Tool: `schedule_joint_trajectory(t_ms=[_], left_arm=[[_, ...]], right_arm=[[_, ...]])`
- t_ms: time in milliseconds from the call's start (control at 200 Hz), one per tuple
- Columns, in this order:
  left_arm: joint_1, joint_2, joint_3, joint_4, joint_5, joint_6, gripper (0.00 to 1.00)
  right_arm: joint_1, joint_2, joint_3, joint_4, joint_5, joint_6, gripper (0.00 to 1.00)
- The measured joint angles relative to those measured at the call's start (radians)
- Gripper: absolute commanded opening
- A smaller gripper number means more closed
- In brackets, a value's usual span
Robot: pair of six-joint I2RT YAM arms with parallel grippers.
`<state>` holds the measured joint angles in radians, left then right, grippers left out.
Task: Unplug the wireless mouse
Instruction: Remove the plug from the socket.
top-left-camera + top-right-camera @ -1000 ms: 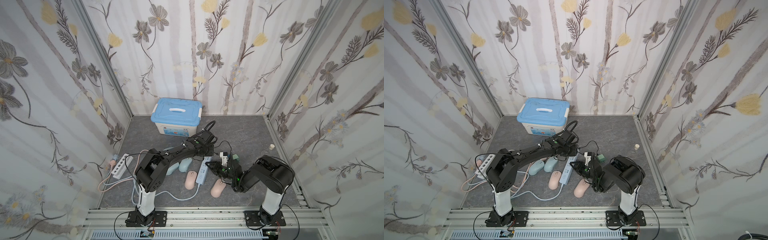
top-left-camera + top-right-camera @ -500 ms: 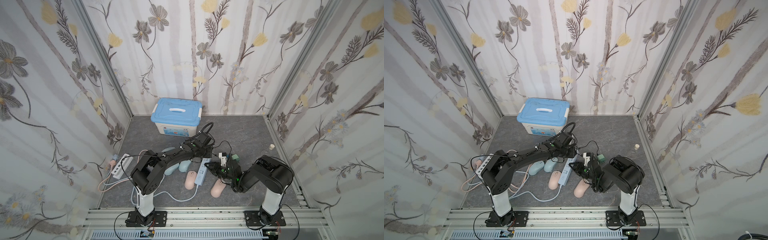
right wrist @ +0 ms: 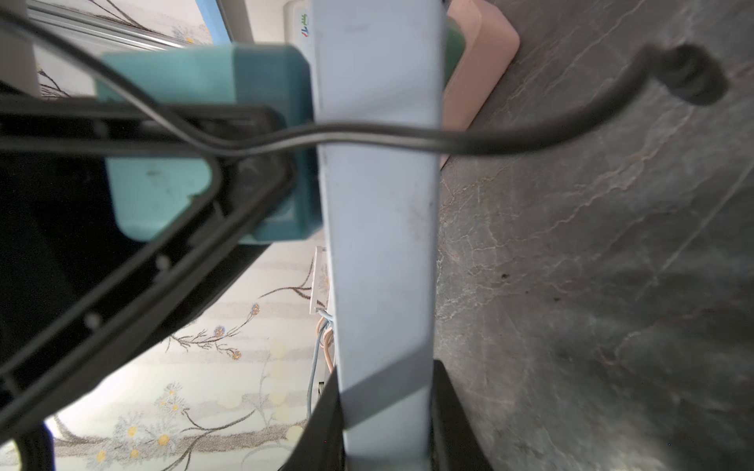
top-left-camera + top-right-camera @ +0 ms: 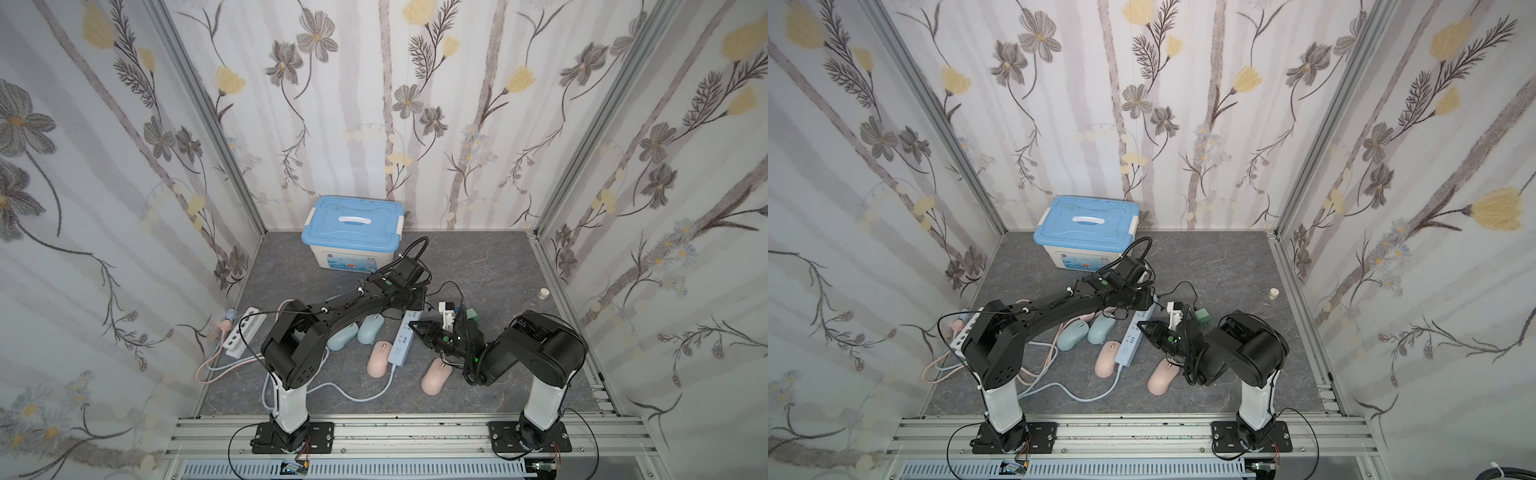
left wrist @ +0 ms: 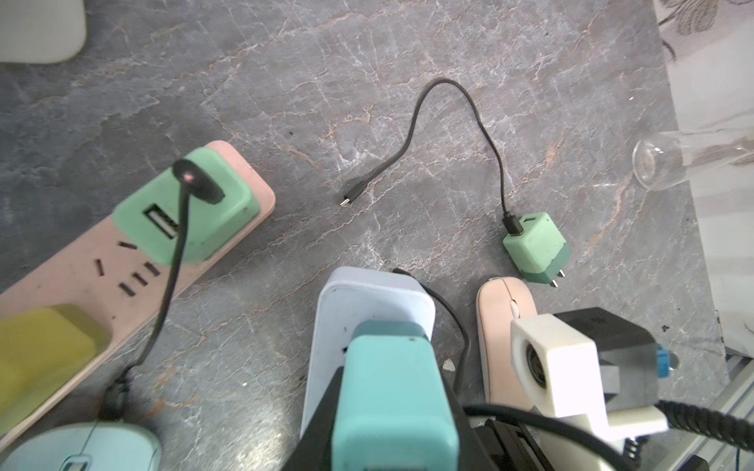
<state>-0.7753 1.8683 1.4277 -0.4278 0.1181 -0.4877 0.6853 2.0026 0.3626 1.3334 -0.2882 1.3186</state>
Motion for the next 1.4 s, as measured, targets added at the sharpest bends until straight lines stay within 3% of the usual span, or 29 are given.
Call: schedule_joint_trajectory(t_ms=[160,335,465,614,874,1094,1299,1399], left_arm=[[-0.002,0.025,0.06,-0.082,-0.008,0.024,0.0],[-0.002,-0.027,-0.084,0.079,0.028,0.003,0.0],[0.0,-0.018,-0.074,0.091,0.038,-0.001,0.0],[-0.016,0.018,0.035,-0.029,-0.023,0.021,0.0],[-0.048,-0.005,0.023,-0.059,-0.114,0.064,0.0],[-0.02,-0.033,-0.117,0.119,-0.004,0.024,0.0],[-0.018,0.007,-0.072,0.094,0.01,0.005,0.0],[-0.018,0.012,-0.048,0.06,-0.005,0.006,0.11]], right_arm=[[0.002,0.0,0.005,-0.006,-0.007,0.0,0.0],[0.004,0.003,0.003,-0.034,-0.027,0.0,0.0],[0.003,0.004,0.002,-0.033,-0.016,0.0,0.0],[0.002,-0.008,0.005,-0.027,0.008,0.0,0.0],[0.008,-0.008,0.014,-0.033,-0.016,-0.005,0.0],[0.011,-0.008,0.011,-0.084,-0.021,-0.006,0.0],[0.011,-0.019,0.01,-0.119,0.005,0.004,0.0],[0.011,-0.023,0.012,-0.119,0.009,0.004,0.0]])
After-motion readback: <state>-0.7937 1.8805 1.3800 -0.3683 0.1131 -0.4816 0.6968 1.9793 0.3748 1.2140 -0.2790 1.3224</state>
